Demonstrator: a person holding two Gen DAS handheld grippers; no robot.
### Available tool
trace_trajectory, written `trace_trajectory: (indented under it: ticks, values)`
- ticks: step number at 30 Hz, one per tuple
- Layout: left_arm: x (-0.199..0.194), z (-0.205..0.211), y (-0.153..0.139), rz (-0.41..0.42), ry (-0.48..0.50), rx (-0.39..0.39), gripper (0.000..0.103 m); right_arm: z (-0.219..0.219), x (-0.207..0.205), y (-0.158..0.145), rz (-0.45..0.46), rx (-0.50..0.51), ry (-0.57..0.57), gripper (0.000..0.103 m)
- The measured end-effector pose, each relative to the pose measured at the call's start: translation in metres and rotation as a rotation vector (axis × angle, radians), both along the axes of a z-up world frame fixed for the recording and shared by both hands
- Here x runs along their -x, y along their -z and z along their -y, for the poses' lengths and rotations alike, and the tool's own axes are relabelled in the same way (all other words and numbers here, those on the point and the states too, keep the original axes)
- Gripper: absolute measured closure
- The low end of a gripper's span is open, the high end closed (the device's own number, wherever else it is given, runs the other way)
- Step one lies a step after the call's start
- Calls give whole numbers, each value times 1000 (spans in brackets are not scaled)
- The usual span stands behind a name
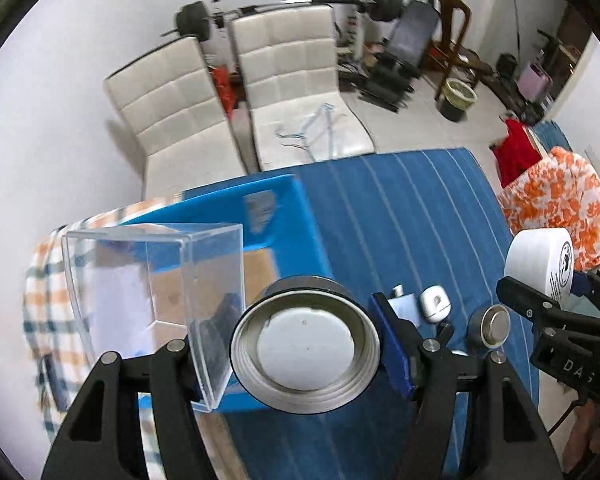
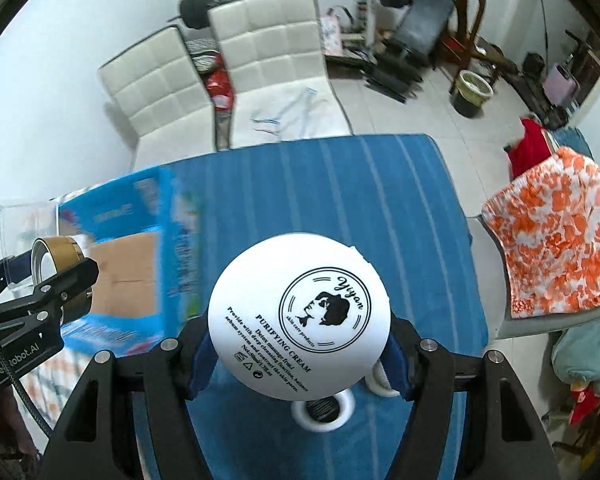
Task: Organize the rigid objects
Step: 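Carry the jar with right tool while left carries cube box toward blue box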
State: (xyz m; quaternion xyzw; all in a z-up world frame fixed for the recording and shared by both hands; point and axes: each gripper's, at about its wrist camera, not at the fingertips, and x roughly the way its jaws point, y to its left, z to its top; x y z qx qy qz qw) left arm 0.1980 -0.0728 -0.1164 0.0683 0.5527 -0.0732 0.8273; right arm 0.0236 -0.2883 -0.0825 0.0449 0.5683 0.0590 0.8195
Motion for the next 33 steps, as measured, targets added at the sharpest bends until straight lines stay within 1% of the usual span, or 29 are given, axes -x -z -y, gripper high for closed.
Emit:
trace_trajectory:
  ticks: [4, 10, 13, 17, 20, 22, 25, 33]
  values:
    - [23, -43, -31, 54, -57, 17, 39, -46, 33, -36, 35, -54, -47, 33]
    - [52, -89, -70, 134, -132, 40, 39, -112, 73, -82, 112, -48, -160, 33]
    - [63, -105, -82, 161, -154, 54, 39, -137, 84, -99, 139, -46, -202, 33]
    - [69, -119, -89, 186, -174, 64, 39, -157, 92, -114, 162, -57, -233, 33]
    - [68, -122, -87, 187, -184, 71, 39, -167, 91, -119, 173, -59, -252, 33]
    - [66, -124, -84, 179, -186, 72, 39, -171, 87, -116, 168, -59, -258, 33]
    - [64, -131, -80, 171, -188, 72, 39, -176, 79, -109, 158, -53, -266, 33]
    - [37, -143, -59, 143, -185, 92, 39, -185, 51, -83, 128, -33, -247, 33]
